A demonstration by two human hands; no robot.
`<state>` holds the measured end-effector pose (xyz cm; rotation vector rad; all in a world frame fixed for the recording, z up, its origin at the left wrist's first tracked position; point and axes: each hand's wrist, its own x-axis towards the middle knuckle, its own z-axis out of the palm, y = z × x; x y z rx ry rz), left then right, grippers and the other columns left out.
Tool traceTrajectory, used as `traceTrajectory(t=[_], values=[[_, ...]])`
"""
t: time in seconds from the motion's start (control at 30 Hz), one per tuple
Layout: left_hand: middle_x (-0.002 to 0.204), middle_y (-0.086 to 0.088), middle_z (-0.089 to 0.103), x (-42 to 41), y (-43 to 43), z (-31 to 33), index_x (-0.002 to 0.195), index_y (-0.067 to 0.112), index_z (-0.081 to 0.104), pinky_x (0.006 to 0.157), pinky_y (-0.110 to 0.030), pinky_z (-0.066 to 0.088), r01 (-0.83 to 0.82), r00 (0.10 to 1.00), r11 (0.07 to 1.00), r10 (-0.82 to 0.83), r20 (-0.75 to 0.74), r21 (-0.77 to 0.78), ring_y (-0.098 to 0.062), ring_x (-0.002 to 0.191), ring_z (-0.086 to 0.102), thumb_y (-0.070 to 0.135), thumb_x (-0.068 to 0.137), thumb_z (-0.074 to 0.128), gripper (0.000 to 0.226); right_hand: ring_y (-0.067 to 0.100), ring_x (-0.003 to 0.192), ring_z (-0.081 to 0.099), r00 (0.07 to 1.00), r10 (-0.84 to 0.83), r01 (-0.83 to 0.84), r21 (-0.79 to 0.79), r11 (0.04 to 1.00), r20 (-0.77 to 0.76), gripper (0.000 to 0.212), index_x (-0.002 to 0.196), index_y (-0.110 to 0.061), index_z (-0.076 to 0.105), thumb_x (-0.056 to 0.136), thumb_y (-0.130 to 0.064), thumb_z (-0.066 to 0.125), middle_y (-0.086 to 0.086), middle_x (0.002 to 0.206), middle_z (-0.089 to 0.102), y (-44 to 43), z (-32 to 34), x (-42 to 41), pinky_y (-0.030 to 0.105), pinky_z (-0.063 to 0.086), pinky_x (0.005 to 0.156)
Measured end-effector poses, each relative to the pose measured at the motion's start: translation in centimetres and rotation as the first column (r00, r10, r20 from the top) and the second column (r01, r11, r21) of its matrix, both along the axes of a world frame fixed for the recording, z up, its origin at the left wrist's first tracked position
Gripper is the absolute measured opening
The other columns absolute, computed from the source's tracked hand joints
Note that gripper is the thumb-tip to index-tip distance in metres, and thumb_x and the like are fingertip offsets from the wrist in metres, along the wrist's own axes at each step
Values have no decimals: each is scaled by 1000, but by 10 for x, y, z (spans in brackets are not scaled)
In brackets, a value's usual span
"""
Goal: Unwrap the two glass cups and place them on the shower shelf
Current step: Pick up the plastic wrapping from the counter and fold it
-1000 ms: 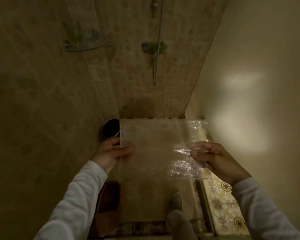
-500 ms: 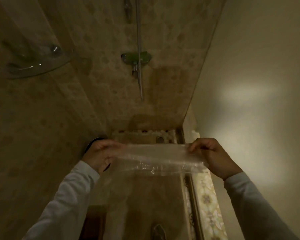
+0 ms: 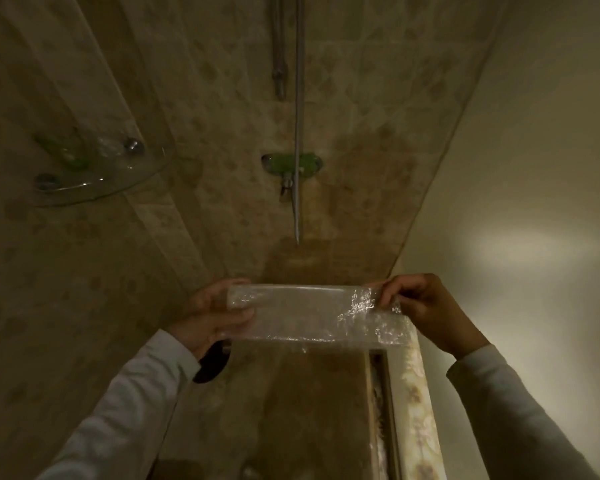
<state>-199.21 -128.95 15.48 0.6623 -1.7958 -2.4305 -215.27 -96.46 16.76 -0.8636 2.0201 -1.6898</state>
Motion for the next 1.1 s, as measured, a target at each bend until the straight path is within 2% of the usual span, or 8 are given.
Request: traceTrajectory(t=[0.1,0.23,0.43,0.57,0.67,0.77,0.93,1.1], values=[[95,-15,76,-13,-21,-6,101,21,73,59,-32,60,-62,995,989,51,-84,-136,-26,81,73,-12,64,76,50,16,98,74,999,48,-49,195,980,11,26,91,-1,76,86,20,61,2,97,80,-16,11,-34,36,58,94],[75,-15,74,-51,-53,-8,115,19,65,67,-32,59,119,978,913,-175,-112,-390,-23,77,71,-12,74,76,53,11,117,65,987,156,-161,350,923,43,37,119,-32,68,90,-11,75,-6,124,70,-109,41,-66,41,51,106],[81,-12,76,-92,-147,8,116,20,67,66,-31,58,52,969,934,-133,-210,-353,-21,77,73,-13,66,80,61,26,96,72,782,614,-539,609,581,107,32,100,-10,76,79,-33,86,11,100,76,-316,27,-67,44,58,90],[70,-6,74,-49,-255,-14,102,23,74,56,-28,57,-212,972,940,174,-157,-269,-15,66,71,-9,64,80,50,6,66,65,694,680,-644,625,441,235,25,80,-21,79,77,-45,85,-7,71,73,-383,17,-118,19,47,62],[79,-6,77,-3,-307,-37,96,26,76,59,-27,58,-431,902,879,415,-118,-207,-17,74,73,-2,59,80,47,14,76,71,656,667,-713,579,395,354,26,89,-6,78,82,-30,84,10,82,79,-431,-1,-149,23,51,68],[80,-5,77,24,-320,-62,91,19,76,63,-27,59,-518,852,829,520,-50,-209,-17,75,73,-11,65,77,39,10,76,75,612,585,-790,448,419,532,7,84,-7,74,85,0,77,1,83,78,-466,-18,-160,21,58,67],[75,-1,74,61,-328,-107,88,13,72,56,-21,55,-774,621,617,783,17,-142,-13,66,69,-9,72,76,27,20,78,74,721,439,-665,356,657,537,33,78,-18,79,89,9,64,8,89,75,-545,-65,-127,31,61,72],[78,-3,76,69,-296,-176,88,33,74,60,-39,59,-975,212,220,962,169,-27,-20,70,72,5,70,76,33,13,76,73,650,503,-753,391,529,570,22,97,-24,77,94,-5,66,2,91,78,-605,-126,-88,24,57,59]])
